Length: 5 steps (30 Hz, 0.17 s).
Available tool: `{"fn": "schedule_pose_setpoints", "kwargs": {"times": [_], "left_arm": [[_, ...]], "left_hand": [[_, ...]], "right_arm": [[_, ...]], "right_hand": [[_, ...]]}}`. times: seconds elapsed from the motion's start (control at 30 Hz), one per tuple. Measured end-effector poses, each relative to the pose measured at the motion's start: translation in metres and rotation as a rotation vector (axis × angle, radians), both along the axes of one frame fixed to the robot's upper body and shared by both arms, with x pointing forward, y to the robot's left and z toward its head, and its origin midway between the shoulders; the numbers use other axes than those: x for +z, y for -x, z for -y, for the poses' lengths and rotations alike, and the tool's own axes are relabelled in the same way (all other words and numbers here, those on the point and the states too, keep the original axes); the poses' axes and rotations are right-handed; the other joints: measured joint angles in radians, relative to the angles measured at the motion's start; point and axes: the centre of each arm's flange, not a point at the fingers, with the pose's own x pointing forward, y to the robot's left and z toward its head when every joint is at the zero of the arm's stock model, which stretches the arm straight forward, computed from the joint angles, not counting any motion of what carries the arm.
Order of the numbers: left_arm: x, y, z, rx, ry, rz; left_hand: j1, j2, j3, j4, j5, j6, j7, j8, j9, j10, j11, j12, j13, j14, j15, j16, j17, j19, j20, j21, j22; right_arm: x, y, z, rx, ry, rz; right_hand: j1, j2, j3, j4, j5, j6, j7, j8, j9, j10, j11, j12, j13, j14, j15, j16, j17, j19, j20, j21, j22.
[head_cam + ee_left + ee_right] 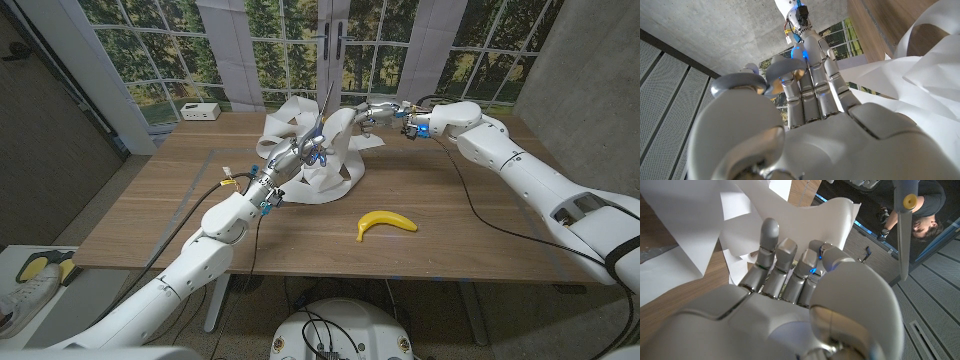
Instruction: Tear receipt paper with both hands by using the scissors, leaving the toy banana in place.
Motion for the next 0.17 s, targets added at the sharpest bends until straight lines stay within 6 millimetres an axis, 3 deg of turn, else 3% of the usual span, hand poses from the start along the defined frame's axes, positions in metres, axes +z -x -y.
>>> {"fn": "schedule_pose_setpoints", "kwargs": {"times": [0.17], "left_arm": [[-0.0022, 0.0008, 0.0015, 0.002, -0.001, 0.002]], "left_hand": [[0.002, -0.002, 0.000, 0.000, 0.000, 0.000, 0.000, -0.002, 0.000, 0.000, 0.000, 0.002, -0.004, 0.000, 0.000, 0.001, 0.002, 0.000, 0.000, 0.000, 0.000]], "right_arm": [[-0.0005, -0.0002, -0.0005, 0.009, 0.003, 0.004]], "right_hand": [[0.000, 0.000, 0.000, 0.000, 0.000, 0.000, 0.000, 0.000, 0.000, 0.000, 0.000, 0.000, -0.002, 0.000, 0.000, 0.000, 0.000, 0.000, 0.000, 0.000, -0.001]]}}
